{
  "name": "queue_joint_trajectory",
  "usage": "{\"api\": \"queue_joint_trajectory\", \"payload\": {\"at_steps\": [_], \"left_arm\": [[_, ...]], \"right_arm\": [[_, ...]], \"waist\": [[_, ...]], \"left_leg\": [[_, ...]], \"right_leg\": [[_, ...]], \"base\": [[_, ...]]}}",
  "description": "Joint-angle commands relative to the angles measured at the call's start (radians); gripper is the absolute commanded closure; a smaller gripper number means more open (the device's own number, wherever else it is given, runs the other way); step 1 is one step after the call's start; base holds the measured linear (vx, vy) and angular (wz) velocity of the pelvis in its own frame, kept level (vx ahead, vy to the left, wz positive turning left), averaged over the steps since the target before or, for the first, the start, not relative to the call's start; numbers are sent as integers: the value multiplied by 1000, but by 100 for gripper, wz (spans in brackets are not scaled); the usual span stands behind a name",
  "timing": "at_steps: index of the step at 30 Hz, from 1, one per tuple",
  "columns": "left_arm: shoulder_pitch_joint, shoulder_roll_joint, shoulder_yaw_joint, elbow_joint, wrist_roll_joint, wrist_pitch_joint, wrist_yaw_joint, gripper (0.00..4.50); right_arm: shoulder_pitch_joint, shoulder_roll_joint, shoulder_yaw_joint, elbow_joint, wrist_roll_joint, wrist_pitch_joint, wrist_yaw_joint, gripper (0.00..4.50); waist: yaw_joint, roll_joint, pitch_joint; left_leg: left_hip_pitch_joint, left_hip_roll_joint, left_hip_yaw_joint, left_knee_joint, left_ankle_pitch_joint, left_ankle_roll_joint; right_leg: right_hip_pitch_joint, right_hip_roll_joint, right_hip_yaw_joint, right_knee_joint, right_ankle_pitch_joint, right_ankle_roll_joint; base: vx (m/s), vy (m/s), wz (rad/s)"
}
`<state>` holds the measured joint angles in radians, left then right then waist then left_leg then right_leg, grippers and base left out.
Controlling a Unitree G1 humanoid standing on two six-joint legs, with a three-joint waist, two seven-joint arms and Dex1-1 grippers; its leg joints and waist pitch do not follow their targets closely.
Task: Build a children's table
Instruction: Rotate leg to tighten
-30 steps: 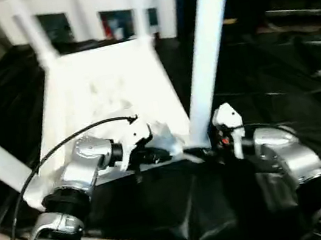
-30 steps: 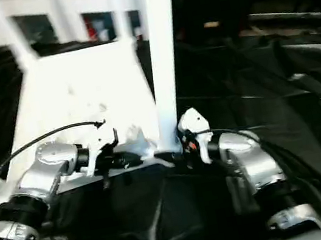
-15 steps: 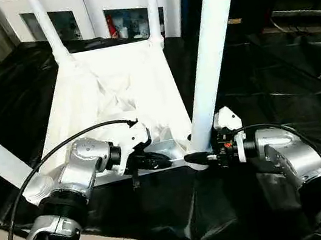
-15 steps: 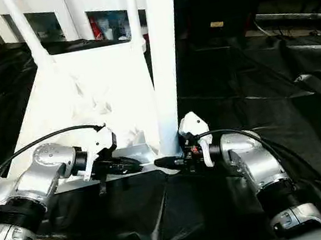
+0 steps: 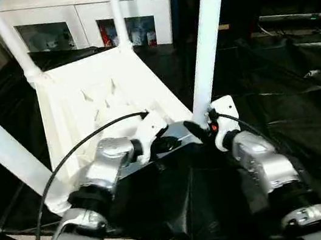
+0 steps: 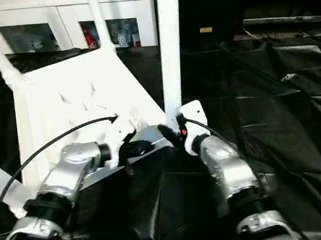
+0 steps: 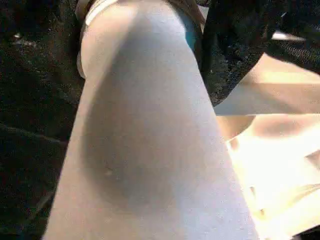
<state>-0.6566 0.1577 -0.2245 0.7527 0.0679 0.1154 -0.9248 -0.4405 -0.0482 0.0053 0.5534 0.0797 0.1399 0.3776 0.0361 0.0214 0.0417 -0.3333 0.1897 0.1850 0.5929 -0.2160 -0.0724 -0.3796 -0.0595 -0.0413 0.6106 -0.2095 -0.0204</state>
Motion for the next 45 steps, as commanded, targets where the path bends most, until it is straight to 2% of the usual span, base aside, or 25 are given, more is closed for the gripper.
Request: {"api": "queue_joint_trajectory", "payload": {"at_steps": [1, 2, 4, 9, 11, 14, 15, 16, 18, 19, 21, 22, 25, 27, 29, 30, 32, 33, 35, 39, 40, 41, 43, 44, 45], "left_arm": [[-8, -51, -49, 1, -2, -1, -20, 450], [-8, -51, -49, 1, -2, -1, -20, 450], [-6, -40, -45, 1, -1, -7, -26, 450], [10, -2, -46, -4, -9, -49, -92, 450], [31, 30, -44, -32, -34, -71, -174, 450], [47, 53, -29, -44, -63, -115, -228, 450], [51, 58, -28, -45, -67, -121, -243, 450], [54, 66, -32, -47, -65, -127, -255, 450], [70, 102, -42, -57, -65, -134, -310, 450], [71, 104, -42, -58, -65, -134, -315, 450], [92, 143, -42, -95, -97, -106, -404, 450], [92, 143, -42, -95, -97, -106, -404, 450], [98, 167, -44, -107, -108, -101, -454, 450], [96, 170, -42, -103, -105, -104, -454, 450], [94, 173, -40, -99, -103, -107, -453, 450], [91, 174, -37, -93, -100, -114, -445, 450], [85, 170, -32, -86, -98, -114, -422, 450], [84, 168, -30, -87, -98, -111, -417, 450], [84, 161, -32, -91, -97, -105, -411, 450], [74, 146, -30, -72, -82, -101, -366, 450], [59, 126, -28, -47, -65, -97, -308, 450], [59, 126, -28, -47, -65, -97, -308, 450], [49, 109, -26, -30, -56, -96, -271, 450], [20, 52, -25, 9, -33, -88, -164, 450], [10, 29, -25, 24, -24, -85, -120, 450]], "right_arm": [[13, 57, 81, 48, -23, 14, 20, 177], [13, 57, 81, 48, -23, 14, 20, 177], [18, 46, 81, 26, -5, 13, 67, 108], [22, -22, 103, -20, 6, -4, 195, 104], [31, -85, 116, -63, 32, -1, 329, 104], [34, -160, 129, -107, 60, 24, 460, 104], [35, -174, 129, -116, 68, 31, 488, 104], [34, -183, 129, -119, 74, 31, 509, 104], [33, -223, 131, -125, 92, 27, 597, 104], [32, -226, 131, -126, 94, 26, 603, 104], [33, -271, 149, -128, 97, 22, 689, 104], [33, -271, 149, -128, 97, 22, 689, 104], [30, -284, 161, -124, 96, 20, 721, 104], [30, -287, 167, -117, 86, 10, 725, 104], [30, -288, 172, -110, 79, 3, 725, 104], [30, -286, 174, -105, 76, -1, 724, 130], [31, -276, 173, -100, 82, -1, 719, 130], [32, -272, 172, -99, 85, -1, 718, 142], [42, -266, 170, -109, 91, 3, 716, 163], [55, -250, 162, -118, 96, 9, 685, 174], [65, -232, 152, -118, 93, 5, 641, 174], [65, -232, 152, -118, 93, 5, 641, 175], [71, -216, 143, -115, 87, 3, 598, 175], [74, -153, 107, -74, 53, 4, 417, 176], [75, -127, 94, -59, 43, 12, 349, 176]], "waist": [[1, 5, -39], [0, 5, -40], [-1, 7, -39], [-2, 4, -43], [-2, 7, -49], [-3, -4, -54], [4, -1, -55], [6, 0, -54], [15, -12, -56], [18, -7, -54], [24, -14, -52], [26, -11, -53], [29, -12, -55], [30, -17, -56], [30, -17, -56], [30, -18, -56], [31, -13, -56], [30, -16, -55], [31, -7, -55], [31, -11, -56], [31, -7, -56], [31, -4, -53], [30, -8, -53], [25, -6, -48], [22, -5, -42]], "left_leg": [[-4, 40, -23, -86, -252, 2], [-5, 40, -23, -86, -250, 3], [-5, 39, -22, -86, -252, 9], [-9, 40, -22, -84, -216, 25], [-15, 42, -21, -78, -163, 48], [-17, 41, -15, -68, -93, 95], [-19, 42, -15, -66, -69, 110], [-17, 44, -12, -65, -69, 115], [-20, 45, -11, -63, -58, 126], [-21, 47, -11, -63, -60, 129], [-20, 50, -11, -65, -71, 122], [-19, 50, -10, -65, -67, 121], [-18, 49, -9, -62, -45, 121], [-22, 48, -9, -60, -28, 126], [-22, 46, -8, -59, -36, 124], [-21, 46, -8, -59, -35, 124], [-22, 45, -9, -59, -38, 121], [-22, 45, -8, -59, -41, 119], [-21, 46, -10, -60, -49, 110], [-21, 45, -9, -59, -49, 108], [-18, 46, -9, -59, -51, 108], [-16, 46, -9, -61, -70, 100], [-17, 45, -10, -63, -87, 87], [-14, 43, -10, -67, -114, 67], [-6, 43, -10, -72, -160, 43]], "right_leg": [[31, -84, 49, -93, -264, -199], [31, -83, 49, -92, -260, -200], [31, -83, 49, -94, -261, -202], [37, -82, 49, -87, -203, -215], [44, -83, 48, -77, -103, -235], [47, -79, 47, -63, 35, -272], [49, -81, 45, -59, 59, -279], [46, -81, 45, -60, 60, -282], [48, -82, 43, -57, 48, -280], [44, -83, 41, -57, 30, -276], [41, -83, 40, -57, -17, -268], [41, -84, 41, -56, -18, -267], [38, -83, 43, -51, 18, -270], [39, -82, 41, -46, 50, -270], [38, -82, 42, -48, 39, -268], [38, -82, 42, -48, 39, -267], [38, -82, 42, -49, 31, -265], [39, -81, 42, -49, 29, -265], [39, -82, 42, -51, 18, -267], [40, -80, 42, -49, 36, -270], [37, -80, 42, -51, 39, -270], [35, -79, 41, -56, 12, -269], [38, -81, 42, -58, -22, -265], [33, -80, 44, -68, -90, -250], [26, -83, 44, -81, -185, -236]], "base": [[0, 0, 0], [0, 0, 0], [0, 0, 0], [0, 0, 0], [0, 0, 0], [0, 0, 0], [0, 0, 0], [0, 0, 0], [0, 0, 0], [0, 0, 0], [0, 0, 0], [0, 0, 0], [0, 0, 0], [0, 0, 0], [0, 0, 0], [0, 0, 0], [0, 0, 0], [0, 0, 0], [0, 0, 0], [0, 0, 0], [0, 0, 0], [0, 0, 0], [0, 0, 0], [0, 0, 0], [0, 0, 0]]}}
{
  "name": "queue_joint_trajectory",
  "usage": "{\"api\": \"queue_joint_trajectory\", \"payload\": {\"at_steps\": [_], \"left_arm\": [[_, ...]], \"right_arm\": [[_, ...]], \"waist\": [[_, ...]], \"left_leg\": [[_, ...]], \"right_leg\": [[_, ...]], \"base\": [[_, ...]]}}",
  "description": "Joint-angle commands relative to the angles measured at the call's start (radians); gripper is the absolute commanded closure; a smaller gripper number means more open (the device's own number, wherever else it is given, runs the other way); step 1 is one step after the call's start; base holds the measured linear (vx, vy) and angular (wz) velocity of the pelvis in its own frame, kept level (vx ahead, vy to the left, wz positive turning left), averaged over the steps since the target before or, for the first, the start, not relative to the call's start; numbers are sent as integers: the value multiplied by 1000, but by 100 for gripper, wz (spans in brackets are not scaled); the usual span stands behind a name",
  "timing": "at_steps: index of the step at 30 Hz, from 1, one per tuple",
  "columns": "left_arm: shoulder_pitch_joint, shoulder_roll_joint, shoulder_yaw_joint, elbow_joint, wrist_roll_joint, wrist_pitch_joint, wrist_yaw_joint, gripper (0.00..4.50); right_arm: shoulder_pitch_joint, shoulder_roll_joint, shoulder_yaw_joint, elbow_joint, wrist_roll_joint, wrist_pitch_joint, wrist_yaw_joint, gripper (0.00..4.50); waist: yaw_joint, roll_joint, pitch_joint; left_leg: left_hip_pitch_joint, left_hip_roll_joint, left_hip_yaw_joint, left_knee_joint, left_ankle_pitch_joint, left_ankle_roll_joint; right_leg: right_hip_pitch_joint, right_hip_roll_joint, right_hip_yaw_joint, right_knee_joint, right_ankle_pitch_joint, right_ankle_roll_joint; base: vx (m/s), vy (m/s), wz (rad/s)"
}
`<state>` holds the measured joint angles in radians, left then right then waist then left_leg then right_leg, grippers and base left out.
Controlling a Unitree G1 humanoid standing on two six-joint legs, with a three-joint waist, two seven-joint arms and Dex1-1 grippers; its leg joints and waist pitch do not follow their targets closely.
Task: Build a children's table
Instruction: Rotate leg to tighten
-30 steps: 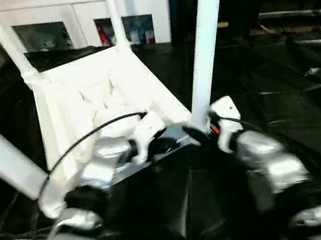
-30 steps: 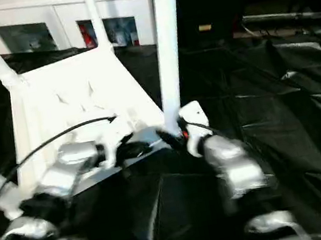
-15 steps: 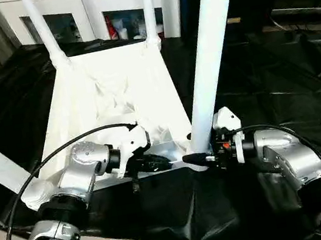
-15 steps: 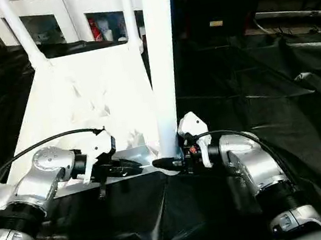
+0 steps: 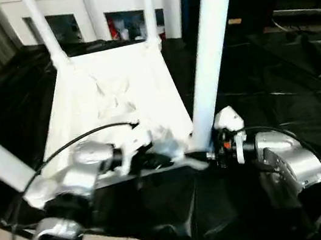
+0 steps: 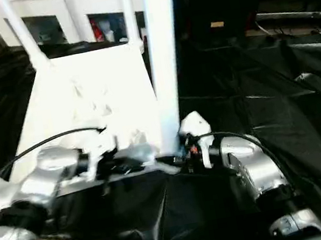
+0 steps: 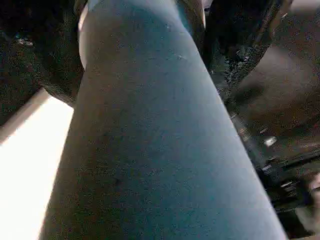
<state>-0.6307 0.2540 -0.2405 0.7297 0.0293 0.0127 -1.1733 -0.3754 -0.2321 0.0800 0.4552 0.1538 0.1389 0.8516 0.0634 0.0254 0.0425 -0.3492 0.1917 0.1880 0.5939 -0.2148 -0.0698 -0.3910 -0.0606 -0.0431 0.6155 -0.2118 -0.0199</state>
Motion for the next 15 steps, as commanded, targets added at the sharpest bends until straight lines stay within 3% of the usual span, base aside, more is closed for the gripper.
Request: {"api": "queue_joint_trajectory", "payload": {"at_steps": [1, 2, 4, 5, 8, 9, 10, 12, 14, 15], "left_arm": [[-21, -77, -8, 53, 18, 18, 147, 450], [-33, -102, -4, 71, 25, 24, 196, 450], [-39, -114, -2, 79, 27, 28, 218, 450], [-52, -154, 1, 96, 32, 37, 279, 450], [-58, -191, -6, 104, 40, 44, 315, 450], [-53, -203, -14, 96, 43, 46, 312, 450], [-49, -210, -19, 89, 46, 46, 310, 450], [-46, -212, -20, 88, 47, 40, 305, 450], [-46, -212, -20, 93, 48, 34, 302, 450], [-44, -204, -20, 95, 49, 26, 297, 450]], "right_arm": [[10, 66, 14, 44, -35, 16, -149, 176], [9, 93, -2, 58, -44, 24, -224, 176], [9, 107, -11, 65, -47, 28, -262, 176], [7, 150, -39, 84, -53, 40, -371, 176], [8, 192, -54, 89, -51, 50, -439, 176], [11, 206, -44, 81, -57, 39, -444, 176], [11, 216, -32, 76, -65, 33, -445, 176], [7, 224, -23, 77, -75, 16, -448, 176], [2, 232, -16, 81, -80, -3, -449, 106], [-3, 235, -15, 83, -77, -14, -439, 106]], "waist": [[-6, -10, -42], [-7, -12, -41], [-10, -12, -38], [-11, -12, -38], [-13, -16, -41], [-12, -16, -41], [-11, -23, -41], [-11, -20, -42], [-11, -21, -42], [-11, -28, -42]], "left_leg": [[11, 39, -14, -74, -179, 29], [14, 39, -16, -76, -195, 17], [14, 38, -18, -79, -212, 13], [13, 40, -20, -82, -214, 14], [13, 39, -21, -84, -210, 13], [12, 39, -21, -84, -205, 15], [11, 39, -20, -83, -196, 23], [6, 39, -22, -84, -187, 31], [6, 38, -21, -84, -185, 34], [5, 38, -20, -84, -185, 38]], "right_leg": [[39, -82, 45, -91, -235, -226], [38, -84, 47, -99, -306, -205], [38, -85, 49, -105, -356, -179], [37, -84, 50, -106, -358, -168], [38, -83, 51, -103, -335, -160], [38, -84, 52, -103, -326, -160], [38, -84, 52, -101, -307, -162], [39, -85, 51, -100, -292, -162], [39, -86, 52, -100, -294, -161], [39, -86, 51, -102, -298, -160]], "base": [[0, 0, 0], [0, 0, 0], [0, 0, 0], [0, 0, 0], [0, 0, 0], [0, 0, 0], [0, 0, 0], [0, 0, 0], [0, 0, 0], [0, 0, 0]]}}
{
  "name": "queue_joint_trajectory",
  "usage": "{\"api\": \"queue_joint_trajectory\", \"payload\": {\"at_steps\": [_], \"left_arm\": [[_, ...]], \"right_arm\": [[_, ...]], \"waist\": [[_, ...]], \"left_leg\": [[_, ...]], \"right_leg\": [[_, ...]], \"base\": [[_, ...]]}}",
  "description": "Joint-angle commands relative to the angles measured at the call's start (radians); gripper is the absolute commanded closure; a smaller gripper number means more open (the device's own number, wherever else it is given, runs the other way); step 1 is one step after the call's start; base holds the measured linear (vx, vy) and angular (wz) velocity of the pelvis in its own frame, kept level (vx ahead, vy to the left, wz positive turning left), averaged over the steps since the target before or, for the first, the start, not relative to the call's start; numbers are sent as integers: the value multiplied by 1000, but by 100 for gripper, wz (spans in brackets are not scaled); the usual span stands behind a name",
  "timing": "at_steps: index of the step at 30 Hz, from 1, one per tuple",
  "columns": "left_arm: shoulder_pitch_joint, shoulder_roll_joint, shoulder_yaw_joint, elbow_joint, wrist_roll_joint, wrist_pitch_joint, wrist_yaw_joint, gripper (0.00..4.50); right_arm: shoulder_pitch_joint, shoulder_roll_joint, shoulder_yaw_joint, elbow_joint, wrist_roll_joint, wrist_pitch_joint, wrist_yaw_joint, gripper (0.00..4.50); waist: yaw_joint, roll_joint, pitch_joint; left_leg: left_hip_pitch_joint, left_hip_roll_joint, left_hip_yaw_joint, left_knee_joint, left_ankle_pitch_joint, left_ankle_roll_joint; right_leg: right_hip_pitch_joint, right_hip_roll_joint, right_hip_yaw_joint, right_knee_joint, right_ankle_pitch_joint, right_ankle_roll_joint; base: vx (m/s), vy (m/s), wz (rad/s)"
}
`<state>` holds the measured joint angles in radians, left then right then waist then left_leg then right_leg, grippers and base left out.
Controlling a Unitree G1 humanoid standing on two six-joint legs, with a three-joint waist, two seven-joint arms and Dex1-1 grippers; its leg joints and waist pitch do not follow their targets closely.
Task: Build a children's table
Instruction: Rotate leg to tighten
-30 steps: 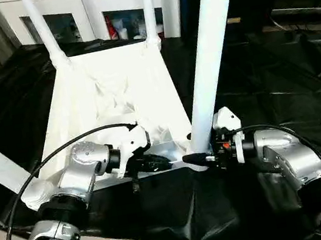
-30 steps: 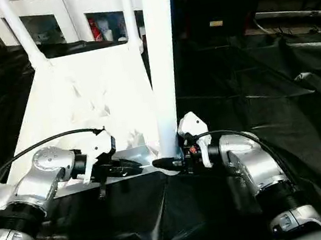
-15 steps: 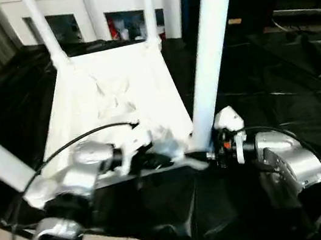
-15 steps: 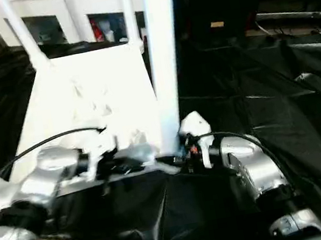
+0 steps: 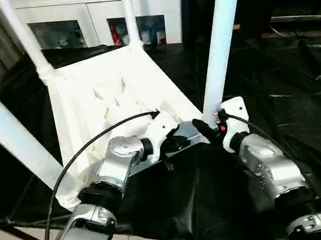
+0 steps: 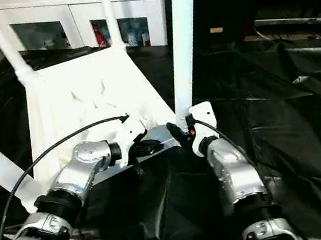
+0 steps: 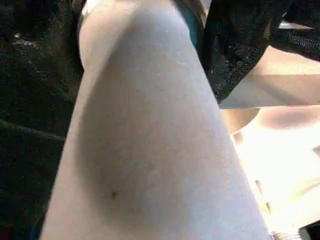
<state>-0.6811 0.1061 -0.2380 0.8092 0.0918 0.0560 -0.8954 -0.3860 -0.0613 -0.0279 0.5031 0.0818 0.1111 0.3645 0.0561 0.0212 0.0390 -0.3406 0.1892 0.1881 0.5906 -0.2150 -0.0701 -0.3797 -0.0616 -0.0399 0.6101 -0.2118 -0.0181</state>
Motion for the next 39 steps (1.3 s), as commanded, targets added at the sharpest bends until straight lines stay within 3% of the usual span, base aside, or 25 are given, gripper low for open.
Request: {"api": "queue_joint_trajectory", "payload": {"at_steps": [1, 3, 7, 9, 10, 11, 13, 14, 15, 18, 19, 20, 22, 23, 25, 33, 36, 37, 38, 39], "left_arm": [[10, -42, -22, 14, -13, -25, 5, 450], [19, -13, -19, 5, -15, -37, -24, 450], [42, 47, -13, -32, -47, -45, -148, 450], [42, 47, -13, -32, -47, -45, -148, 450], [51, 75, -7, -51, -69, -48, -214, 450], [54, 85, -6, -58, -78, -47, -240, 450], [66, 126, -18, -84, -90, -35, -325, 450], [66, 126, -18, -84, -90, -35, -325, 450], [69, 135, -20, -90, -93, -30, -345, 450], [81, 164, -27, -107, -107, -10, -412, 450], [84, 172, -31, -111, -110, -3, -431, 450], [87, 176, -33, -115, -113, 4, -441, 450], [94, 177, -33, -121, -117, 10, -448, 450], [96, 176, -32, -124, -118, 12, -450, 450], [100, 174, -32, -123, -116, 10, -451, 450], [101, 168, -38, -128, -119, 15, -452, 450], [90, 148, -26, -103, -101, 11, -378, 450], [83, 134, -21, -87, -89, 4, -332, 450], [74, 115, -13, -73, -80, 4, -282, 450], [68, 99, -8, -65, -74, 9, -244, 450]], "right_arm": [[4, 65, 94, 33, 8, 10, 75, 104], [0, 51, 109, 22, 15, 13, 127, 65], [9, -22, 161, -26, 27, -14, 303, 65], [9, -22, 161, -26, 27, -14, 303, 65], [13, -83, 175, -57, 51, -24, 434, 65], [13, -106, 179, -65, 58, -25, 478, 65], [6, -177, 187, -72, 72, -25, 599, 65], [6, -177, 187, -72, 72, -25, 599, 65], [3, -191, 187, -67, 69, -29, 619, 65], [-11, -229, 187, -49, 57, -37, 671, 65], [-15, -239, 186, -43, 55, -38, 682, 65], [-18, -245, 183, -39, 56, -36, 690, 65], [-22, -254, 173, -42, 75, -22, 704, 90], [-22, -257, 172, -45, 81, -19, 710, 90], [-15, -258, 173, -55, 91, -11, 719, 109], [22, -250, 176, -80, 96, -8, 717, 171], [37, -225, 169, -89, 90, 13, 644, 177], [37, -206, 160, -72, 74, 16, 583, 177], [39, -187, 157, -56, 57, 14, 529, 178], [41, -169, 154, -42, 42, 13, 481, 178]], "waist": [[-3, -25, -38], [-3, -22, -37], [-5, -20, -38], [-6, -21, -40], [-6, -20, -40], [-4, -22, -43], [-3, -16, -44], [-2, -17, -46], [0, -9, -47], [8, -11, -52], [10, -4, -56], [11, -4, -57], [11, -4, -59], [11, 0, -59], [11, -3, -58], [12, 1, -58], [12, 1, -56], [9, 2, -53], [4, -17, -49], [3, -10, -41]], "left_leg": [[-4, 41, -20, -80, -184, 40], [-5, 41, -21, -82, -185, 45], [-10, 42, -22, -81, -164, 54], [-11, 43, -21, -80, -154, 61], [-9, 42, -21, -79, -149, 66], [-11, 44, -20, -75, -126, 79], [-10, 46, -19, -73, -102, 94], [-10, 47, -17, -71, -94, 98], [-10, 49, -17, -69, -73, 104], [-7, 51, -13, -64, -53, 111], [-6, 50, -13, -60, -36, 116], [-11, 50, -13, -57, -14, 126], [-13, 50, -14, -55, -13, 134], [-13, 49, -14, -54, -16, 135], [-14, 49, -12, -54, -28, 133], [-12, 50, -13, -56, -53, 117], [-10, 50, -13, -57, -60, 108], [-11, 49, -13, -59, -73, 102], [-9, 48, -12, -64, -109, 87], [-3, 46, -13, -69, -156, 63]], "right_leg": [[27, -86, 49, -96, -306, -160], [27, -87, 49, -100, -330, -149], [31, -87, 48, -95, -292, -157], [34, -86, 48, -91, -260, -168], [35, -86, 46, -90, -242, -178], [39, -86, 47, -83, -191, -193], [38, -83, 44, -75, -118, -227], [39, -82, 44, -72, -93, -234], [37, -82, 43, -65, -47, -249], [36, -80, 41, -55, 34, -274], [38, -78, 41, -47, 92, -288], [40, -77, 40, -41, 147, -297], [42, -79, 38, -39, 173, -302], [41, -79, 38, -39, 177, -306], [43, -79, 38, -41, 167, -307], [42, -78, 38, -46, 105, -294], [41, -78, 38, -48, 89, -290], [38, -79, 39, -51, 64, -288], [40, -79, 39, -61, -4, -277], [33, -83, 40, -73, -122, -260]], "base": [[0, 0, 0], [0, 0, 0], [0, 0, 0], [0, 0, 0], [0, 0, 0], [0, 0, 0], [0, 0, 0], [0, 0, 0], [0, 0, 0], [0, 0, 0], [0, 0, 0], [0, 0, 0], [0, 0, 0], [0, 0, 0], [0, 0, 0], [0, 0, 0], [0, 0, 0], [0, 0, 0], [0, 0, 0], [0, 0, 0]]}}
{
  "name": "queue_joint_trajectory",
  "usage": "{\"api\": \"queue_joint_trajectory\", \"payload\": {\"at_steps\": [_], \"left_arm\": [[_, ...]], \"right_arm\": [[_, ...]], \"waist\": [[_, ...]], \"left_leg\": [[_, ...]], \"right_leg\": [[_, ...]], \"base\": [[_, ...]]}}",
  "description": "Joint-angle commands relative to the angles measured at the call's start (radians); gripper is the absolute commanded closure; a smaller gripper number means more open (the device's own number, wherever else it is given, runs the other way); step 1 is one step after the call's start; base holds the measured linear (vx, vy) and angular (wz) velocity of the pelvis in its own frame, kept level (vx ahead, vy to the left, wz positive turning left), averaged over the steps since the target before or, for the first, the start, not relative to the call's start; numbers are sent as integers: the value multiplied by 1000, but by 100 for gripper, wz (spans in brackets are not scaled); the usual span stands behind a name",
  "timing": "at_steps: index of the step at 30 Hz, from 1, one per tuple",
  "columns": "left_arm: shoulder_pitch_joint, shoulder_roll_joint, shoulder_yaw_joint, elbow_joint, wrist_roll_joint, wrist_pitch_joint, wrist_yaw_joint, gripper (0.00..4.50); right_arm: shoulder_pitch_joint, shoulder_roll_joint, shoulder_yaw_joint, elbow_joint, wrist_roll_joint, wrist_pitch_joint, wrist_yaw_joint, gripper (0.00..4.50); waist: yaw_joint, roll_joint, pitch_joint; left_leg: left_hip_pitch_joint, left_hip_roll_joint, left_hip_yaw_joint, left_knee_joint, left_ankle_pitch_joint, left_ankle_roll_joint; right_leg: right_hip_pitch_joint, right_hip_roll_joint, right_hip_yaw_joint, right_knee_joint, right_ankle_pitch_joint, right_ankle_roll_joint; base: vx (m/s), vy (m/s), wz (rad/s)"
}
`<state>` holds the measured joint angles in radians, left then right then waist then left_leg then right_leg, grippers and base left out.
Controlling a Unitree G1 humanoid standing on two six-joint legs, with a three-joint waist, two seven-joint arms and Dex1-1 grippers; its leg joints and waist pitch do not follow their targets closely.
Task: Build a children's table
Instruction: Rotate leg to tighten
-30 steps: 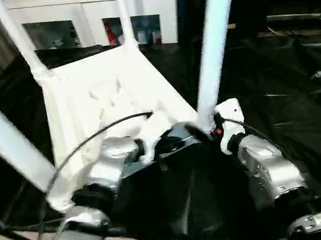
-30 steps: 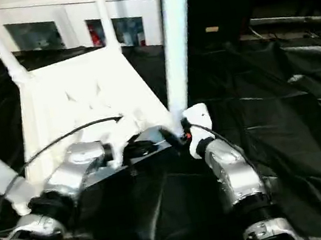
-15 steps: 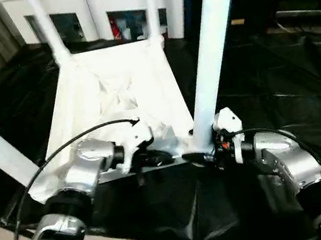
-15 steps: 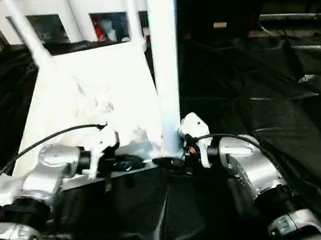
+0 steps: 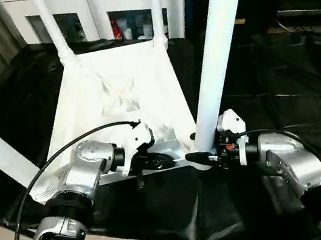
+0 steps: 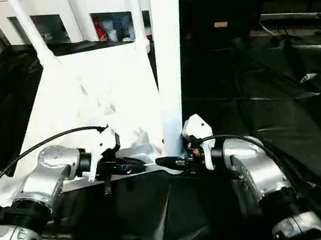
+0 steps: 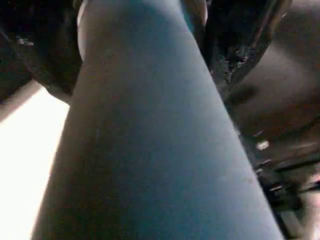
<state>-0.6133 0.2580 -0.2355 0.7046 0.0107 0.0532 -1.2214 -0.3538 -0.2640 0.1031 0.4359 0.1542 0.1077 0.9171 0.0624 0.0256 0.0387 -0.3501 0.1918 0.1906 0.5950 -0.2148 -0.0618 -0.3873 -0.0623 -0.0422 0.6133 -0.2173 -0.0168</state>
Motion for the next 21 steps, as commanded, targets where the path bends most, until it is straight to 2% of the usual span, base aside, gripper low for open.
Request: {"api": "queue_joint_trajectory", "payload": {"at_steps": [1, 2, 3, 4, 7, 9, 10, 12, 14, 15, 16, 18, 19, 21], "left_arm": [[-7, -71, -5, 48, 14, 13, 122, 450], [-13, -89, -2, 56, 18, 18, 156, 450], [-20, -108, -3, 64, 24, 21, 188, 450], [-32, -143, -3, 81, 37, 22, 252, 450], [-43, -182, -3, 89, 42, 31, 305, 450], [-55, -229, -10, 85, 43, 53, 343, 450], [-57, -238, -10, 83, 42, 58, 345, 450], [-59, -241, -13, 79, 45, 54, 339, 450], [-60, -236, -14, 75, 47, 53, 333, 450], [-59, -225, -14, 76, 47, 44, 325, 450], [-56, -216, -13, 76, 48, 37, 317, 450], [-44, -190, -13, 68, 48, 25, 283, 450], [-40, -183, -13, 65, 48, 23, 273, 450], [-24, -155, -18, 48, 44, 23, 230, 450]], "right_arm": [[10, 58, 18, 40, -42, 24, -127, 178], [12, 82, 13, 50, -51, 32, -173, 179], [9, 112, 3, 66, -61, 35, -237, 179], [-3, 173, -23, 97, -69, 50, -363, 180], [-20, 227, -46, 121, -76, 69, -483, 180], [-47, 284, -42, 148, -93, 69, -574, 180], [-53, 291, -32, 154, -105, 59, -584, 180], [-63, 296, -19, 161, -123, 31, -589, 180], [-65, 293, -26, 158, -108, -1, -557, 180], [-66, 291, -34, 153, -99, -8, -533, 180], [-65, 288, -37, 151, -93, -9, -518, 145], [-61, 270, -30, 135, -85, -10, -467, 145], [-60, 263, -25, 129, -84, -9, -450, 122], [-52, 228, -14, 98, -63, -13, -373, 122]], "waist": [[-6, -16, -38], [-8, -14, -36], [-11, -19, -35], [-12, -19, -35], [-23, -19, -33], [-26, -18, -34], [-28, -24, -34], [-28, -21, -36], [-27, -22, -37], [-25, -25, -38], [-24, -24, -38], [-23, -24, -39], [-23, -23, -41], [-22, -13, -41]], "left_leg": [[8, 43, -16, -75, -173, 44], [10, 43, -18, -78, -193, 33], [14, 42, -19, -80, -210, 17], [14, 42, -20, -82, -210, 15], [14, 40, -24, -89, -228, -4], [15, 39, -24, -88, -226, -3], [11, 38, -24, -89, -218, 0], [10, 38, -24, -87, -208, 13], [7, 38, -22, -86, -196, 23], [5, 37, -22, -86, -185, 34], [5, 38, -22, -85, -178, 37], [3, 37, -21, -84, -162, 48], [1, 37, -20, -82, -149, 53], [0, 39, -21, -82, -142, 60]], "right_leg": [[40, -84, 43, -83, -178, -247], [41, -85, 44, -88, -232, -236], [37, -86, 49, -97, -314, -202], [36, -86, 50, -98, -322, -195], [33, -83, 50, -103, -373, -163], [31, -84, 53, -102, -355, -164], [35, -84, 52, -101, -344, -164], [35, -84, 53, -99, -311, -168], [37, -84, 53, -97, -275, -175], [39, -84, 51, -96, -259, -178], [39, -85, 52, -95, -253, -179], [41, -84, 52, -92, -229, -185], [43, -85, 52, -91, -211, -189], [44, -85, 51, -88, -179, -201]], "base": [[0, 0, 0], [0, 0, 0], [0, 0, 0], [0, 0, 0], [0, 0, 0], [0, 0, 0], [0, 0, 0], [0, 0, 0], [0, 0, 0], [0, 0, 0], [0, 0, 0], [0, 0, 0], [0, 0, 0], [0, 0, 0]]}}
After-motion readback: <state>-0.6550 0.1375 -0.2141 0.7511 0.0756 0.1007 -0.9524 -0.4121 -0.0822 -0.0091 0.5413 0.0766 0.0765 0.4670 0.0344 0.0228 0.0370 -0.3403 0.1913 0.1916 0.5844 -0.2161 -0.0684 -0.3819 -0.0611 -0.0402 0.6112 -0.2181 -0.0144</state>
